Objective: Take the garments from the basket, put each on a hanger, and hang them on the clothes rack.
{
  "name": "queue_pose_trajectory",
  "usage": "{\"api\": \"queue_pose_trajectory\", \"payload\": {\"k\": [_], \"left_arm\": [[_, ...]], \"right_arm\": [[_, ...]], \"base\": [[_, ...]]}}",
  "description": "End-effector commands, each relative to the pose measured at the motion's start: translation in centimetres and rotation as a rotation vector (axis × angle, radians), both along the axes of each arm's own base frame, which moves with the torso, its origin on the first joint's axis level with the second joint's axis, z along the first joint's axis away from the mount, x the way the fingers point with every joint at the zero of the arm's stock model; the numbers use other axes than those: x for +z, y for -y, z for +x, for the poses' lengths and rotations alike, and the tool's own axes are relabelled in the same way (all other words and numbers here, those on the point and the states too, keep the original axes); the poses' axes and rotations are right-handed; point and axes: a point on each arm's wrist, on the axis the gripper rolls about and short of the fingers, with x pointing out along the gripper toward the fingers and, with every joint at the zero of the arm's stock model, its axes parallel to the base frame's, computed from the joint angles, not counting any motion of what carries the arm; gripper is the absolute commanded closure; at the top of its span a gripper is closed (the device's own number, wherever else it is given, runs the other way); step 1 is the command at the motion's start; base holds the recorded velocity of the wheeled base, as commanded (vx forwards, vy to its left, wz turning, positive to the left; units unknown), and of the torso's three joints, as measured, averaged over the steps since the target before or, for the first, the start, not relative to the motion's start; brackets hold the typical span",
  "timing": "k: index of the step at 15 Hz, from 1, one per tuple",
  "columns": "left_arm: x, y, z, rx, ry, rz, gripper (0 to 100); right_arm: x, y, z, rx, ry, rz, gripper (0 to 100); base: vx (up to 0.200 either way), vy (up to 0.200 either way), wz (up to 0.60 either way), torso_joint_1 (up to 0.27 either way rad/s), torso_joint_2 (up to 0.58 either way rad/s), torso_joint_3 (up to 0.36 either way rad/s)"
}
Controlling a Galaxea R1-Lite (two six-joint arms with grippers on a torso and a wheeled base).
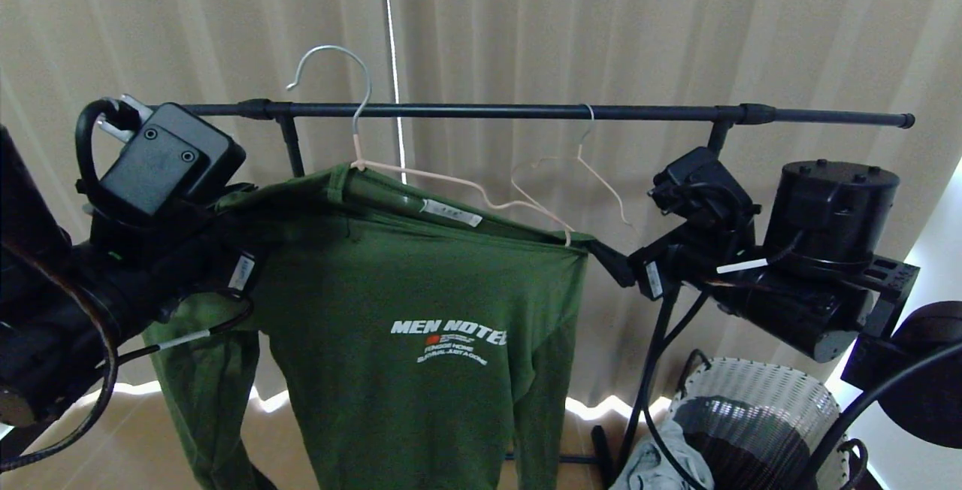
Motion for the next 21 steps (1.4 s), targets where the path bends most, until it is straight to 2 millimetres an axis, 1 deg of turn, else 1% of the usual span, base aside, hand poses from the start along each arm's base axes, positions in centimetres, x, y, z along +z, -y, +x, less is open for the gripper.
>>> {"api": "queue_pose_trajectory", "payload": {"k": [1,5,9,11,12,14,17,21], "left_arm": [[-0.5,-0.1,-0.1,0.005,-0.015,0.007,100],[-1.5,-0.5,0.0,0.022,-0.05,0.021,100],[-1.5,-0.5,0.7,0.071,-0.054,0.021,100],[-1.4,-0.1,1.4,0.093,-0.054,0.004,100],[-1.4,0.1,1.5,0.085,-0.055,-0.016,100],[-1.4,0.7,1.5,0.066,-0.058,-0.051,100],[-1.4,1.3,1.4,0.044,-0.063,-0.078,100],[-1.5,1.8,0.9,0.013,-0.065,-0.094,100]], "right_arm": [[1.2,0.3,-0.2,-0.006,0.036,0.017,0],[2.4,0.6,-0.9,-0.003,0.061,0.024,0],[3.9,-0.2,-3.3,0.081,0.084,-0.026,0],[4.4,-1.9,-6.1,0.199,0.058,-0.038,0],[4.4,-2.7,-6.8,0.239,0.05,-0.043,0],[4.3,-4.1,-7.5,0.299,0.056,-0.064,0],[3.8,-5.5,-7.2,0.332,0.052,-0.108,0],[4.1,-7.4,-5.4,0.33,0.066,-0.102,0]], "base": [[0.0,0.0,0.0,0.0,0.0,0.0],[0.0,0.0,0.0,0.0,0.0,0.0],[0.0,0.0,0.0,0.0,0.0,0.0],[0.0,0.0,0.0,0.0,0.0,0.0],[0.0,0.0,0.0,0.0,0.0,0.0],[0.0,0.0,0.0,0.0,0.0,0.0],[0.0,0.0,0.0,0.0,0.0,0.0],[0.0,0.0,0.0,0.0,0.0,0.0]]}}
